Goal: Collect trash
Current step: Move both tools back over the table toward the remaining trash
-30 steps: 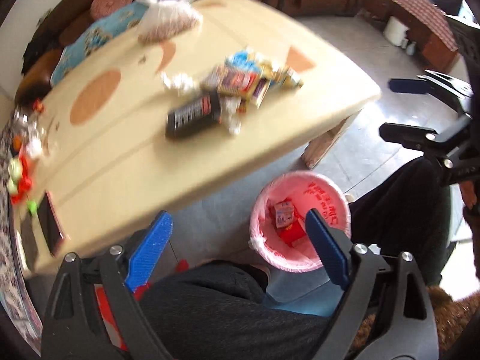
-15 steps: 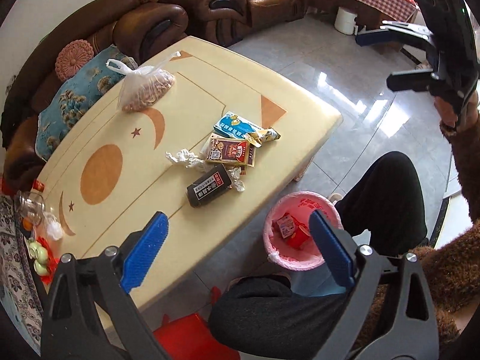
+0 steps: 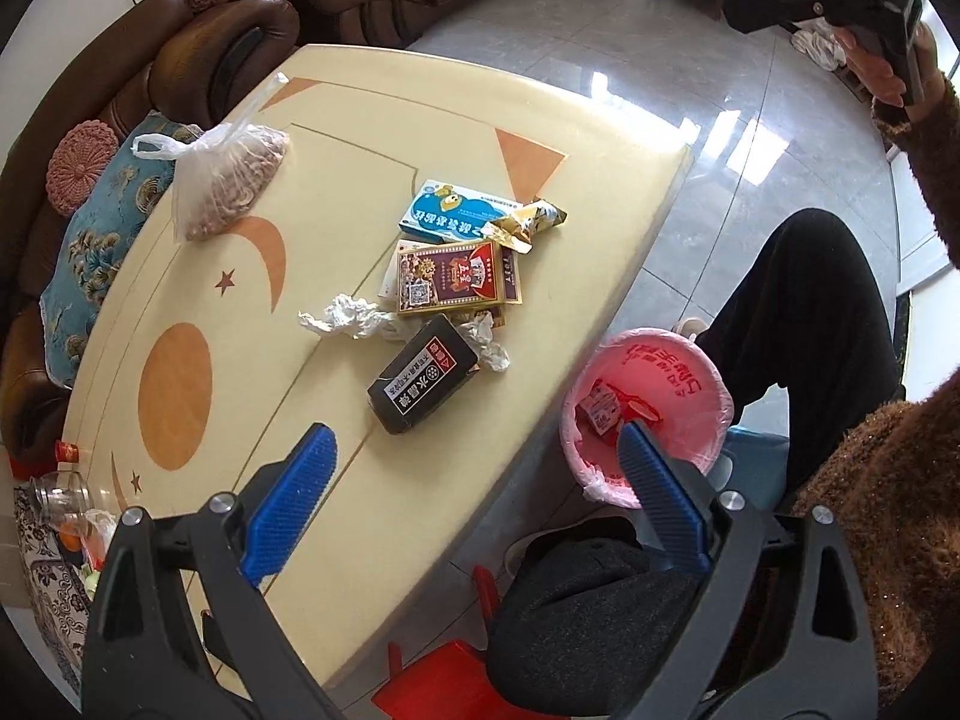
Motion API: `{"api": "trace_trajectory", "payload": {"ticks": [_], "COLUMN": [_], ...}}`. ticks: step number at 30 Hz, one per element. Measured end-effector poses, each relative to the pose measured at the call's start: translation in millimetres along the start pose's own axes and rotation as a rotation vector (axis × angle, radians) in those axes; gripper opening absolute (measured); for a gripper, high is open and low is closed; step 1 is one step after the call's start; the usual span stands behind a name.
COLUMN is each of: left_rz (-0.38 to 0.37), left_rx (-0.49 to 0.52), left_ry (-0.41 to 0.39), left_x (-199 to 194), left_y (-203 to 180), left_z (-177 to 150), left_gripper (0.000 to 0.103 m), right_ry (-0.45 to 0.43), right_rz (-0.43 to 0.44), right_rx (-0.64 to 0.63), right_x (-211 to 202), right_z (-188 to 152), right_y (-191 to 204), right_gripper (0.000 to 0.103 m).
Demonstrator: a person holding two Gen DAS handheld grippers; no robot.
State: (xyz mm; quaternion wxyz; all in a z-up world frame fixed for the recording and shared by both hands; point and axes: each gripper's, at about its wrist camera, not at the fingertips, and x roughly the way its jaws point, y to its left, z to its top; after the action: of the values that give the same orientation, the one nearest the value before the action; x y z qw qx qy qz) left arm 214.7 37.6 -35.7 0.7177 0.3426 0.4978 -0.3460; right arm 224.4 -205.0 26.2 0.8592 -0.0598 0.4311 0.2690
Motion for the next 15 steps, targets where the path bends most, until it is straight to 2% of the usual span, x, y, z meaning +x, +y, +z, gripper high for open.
{"api": "trace_trajectory", "payload": {"ticks": [8, 15], "left_rz": [-0.043, -0.106], "left_rx": [0.089, 0.133], "left_ry": [0.042, 0.08], "left_x": [45.9, 91.0], "left_y": [14.4, 26.7], "left_z": [7.3, 12.5], "left_gripper": [0.092, 0.092], "right_ry": [0.078, 0.198], "right_rz": [0.015, 0.051], "right_rx": [-0.047, -0.126], "right_x": [46.8, 102.8], "right_z": [2.9, -3.6], "right_y": [-9.7, -6.0], "right_gripper": [0.096, 0.096]}}
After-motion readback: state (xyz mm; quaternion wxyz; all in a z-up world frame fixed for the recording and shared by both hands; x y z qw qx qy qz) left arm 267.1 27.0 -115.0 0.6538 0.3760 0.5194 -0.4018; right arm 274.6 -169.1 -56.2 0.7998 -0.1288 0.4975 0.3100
